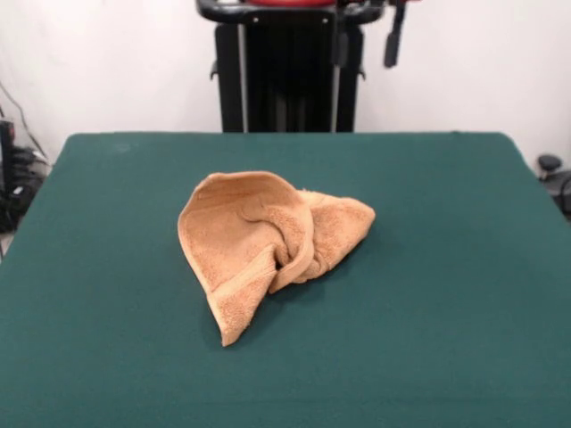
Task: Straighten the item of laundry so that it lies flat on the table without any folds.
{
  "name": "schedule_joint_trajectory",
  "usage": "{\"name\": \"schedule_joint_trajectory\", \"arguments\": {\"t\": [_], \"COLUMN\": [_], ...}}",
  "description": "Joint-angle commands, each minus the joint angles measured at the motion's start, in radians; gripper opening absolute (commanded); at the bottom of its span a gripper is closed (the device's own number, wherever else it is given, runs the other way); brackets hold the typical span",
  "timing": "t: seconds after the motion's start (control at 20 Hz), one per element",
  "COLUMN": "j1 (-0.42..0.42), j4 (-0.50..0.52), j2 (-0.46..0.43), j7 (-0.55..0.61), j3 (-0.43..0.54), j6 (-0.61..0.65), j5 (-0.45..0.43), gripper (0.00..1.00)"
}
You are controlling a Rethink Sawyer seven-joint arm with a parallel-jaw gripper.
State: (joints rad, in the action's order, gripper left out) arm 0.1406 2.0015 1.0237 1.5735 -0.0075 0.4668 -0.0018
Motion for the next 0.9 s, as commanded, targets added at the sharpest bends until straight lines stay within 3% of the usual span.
{"name": "schedule_joint_trajectory", "arguments": {"t": [0.05,0.3,0.9], "j1": [0.026,0.044,-0.009], "j4": [-0.087,-0.125,-0.195], "j2": [-0.148,-0.217,-0.356], "j7": [0.104,0.097,0.154], "j3": [0.049,0.070,0.022], "j6": [-0.091,-0.168,-0.326], "j5": [-0.047,-0.055,-0.039], "gripper": [1.00,1.00,1.00]}}
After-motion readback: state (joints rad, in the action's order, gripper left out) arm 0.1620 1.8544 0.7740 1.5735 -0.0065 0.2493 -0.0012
